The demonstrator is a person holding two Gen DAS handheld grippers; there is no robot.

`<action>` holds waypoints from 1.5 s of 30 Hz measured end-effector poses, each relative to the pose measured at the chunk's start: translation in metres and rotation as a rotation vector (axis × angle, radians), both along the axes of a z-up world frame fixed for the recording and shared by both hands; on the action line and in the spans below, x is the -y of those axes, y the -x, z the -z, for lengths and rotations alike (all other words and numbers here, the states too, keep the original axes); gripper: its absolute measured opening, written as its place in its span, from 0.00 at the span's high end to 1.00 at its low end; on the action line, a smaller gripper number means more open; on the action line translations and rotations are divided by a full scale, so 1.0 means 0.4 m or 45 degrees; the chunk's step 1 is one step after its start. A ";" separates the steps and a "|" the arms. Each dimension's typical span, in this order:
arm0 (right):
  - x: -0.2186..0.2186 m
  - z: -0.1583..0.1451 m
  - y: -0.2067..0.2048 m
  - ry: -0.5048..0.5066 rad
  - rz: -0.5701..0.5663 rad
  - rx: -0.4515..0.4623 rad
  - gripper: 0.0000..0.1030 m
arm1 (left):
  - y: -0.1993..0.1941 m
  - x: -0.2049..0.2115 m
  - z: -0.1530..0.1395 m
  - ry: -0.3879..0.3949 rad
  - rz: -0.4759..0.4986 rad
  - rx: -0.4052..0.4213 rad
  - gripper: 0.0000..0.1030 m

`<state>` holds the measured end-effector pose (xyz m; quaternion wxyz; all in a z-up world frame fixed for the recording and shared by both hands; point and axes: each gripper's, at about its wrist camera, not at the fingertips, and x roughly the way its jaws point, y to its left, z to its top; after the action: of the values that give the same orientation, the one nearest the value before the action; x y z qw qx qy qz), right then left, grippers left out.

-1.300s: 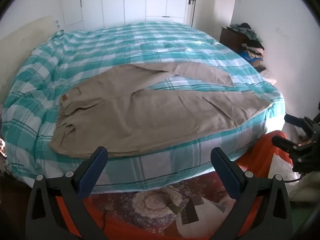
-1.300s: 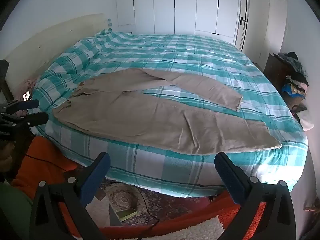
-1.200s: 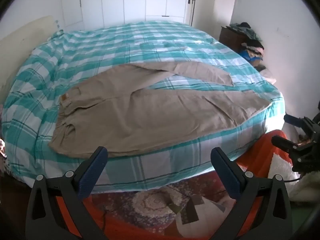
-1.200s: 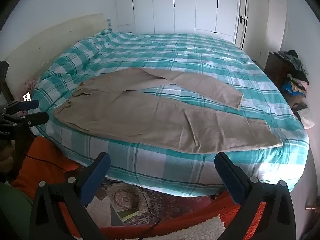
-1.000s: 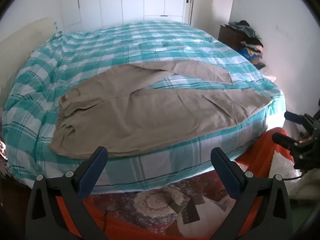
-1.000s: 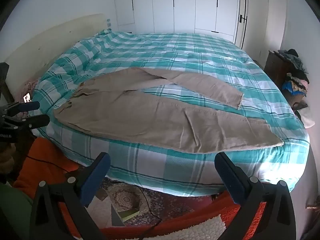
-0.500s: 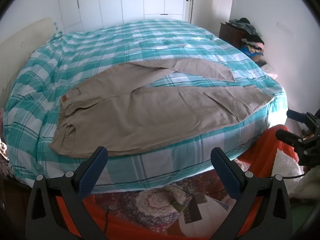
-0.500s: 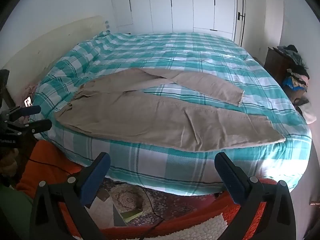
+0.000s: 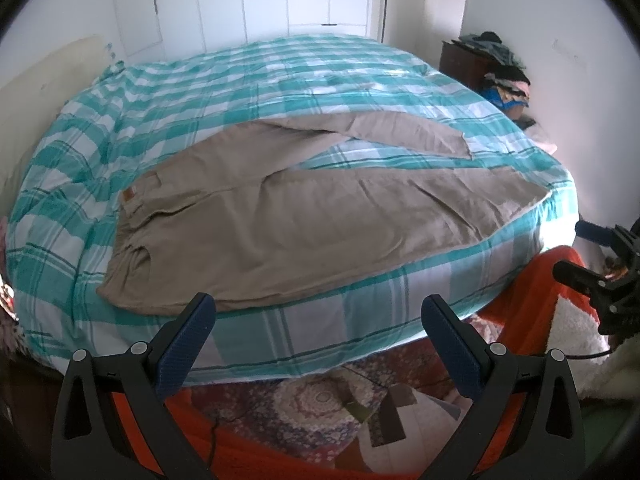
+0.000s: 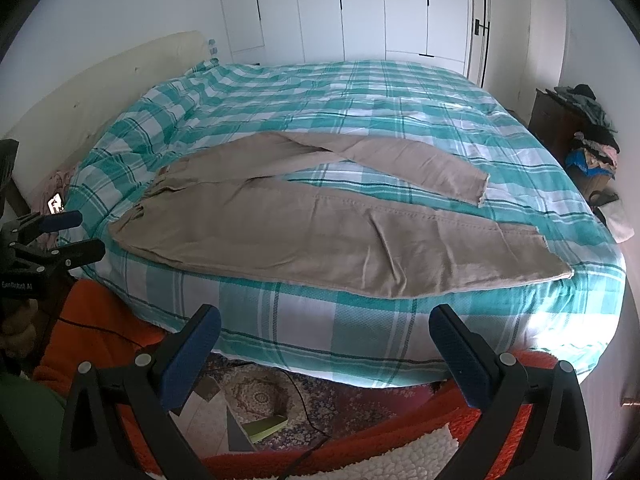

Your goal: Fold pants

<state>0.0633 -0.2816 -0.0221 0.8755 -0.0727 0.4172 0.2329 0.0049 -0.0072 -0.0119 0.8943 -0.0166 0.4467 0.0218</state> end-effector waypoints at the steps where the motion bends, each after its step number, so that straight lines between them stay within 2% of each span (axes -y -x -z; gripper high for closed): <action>1: 0.000 0.001 0.001 -0.001 0.001 -0.001 0.00 | -0.001 -0.002 0.002 0.002 -0.001 -0.003 0.01; 33: -0.004 0.013 0.005 -0.002 -0.012 -0.021 0.00 | 0.006 0.008 0.022 -0.009 0.010 -0.015 0.01; 45: -0.003 0.015 0.002 -0.002 -0.007 -0.030 0.00 | -0.016 -0.006 0.030 -0.108 -0.061 -0.063 0.01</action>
<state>0.0627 -0.2803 -0.0281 0.8698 -0.0704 0.4272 0.2366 0.0113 -0.0050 -0.0238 0.8821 0.0113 0.4668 0.0624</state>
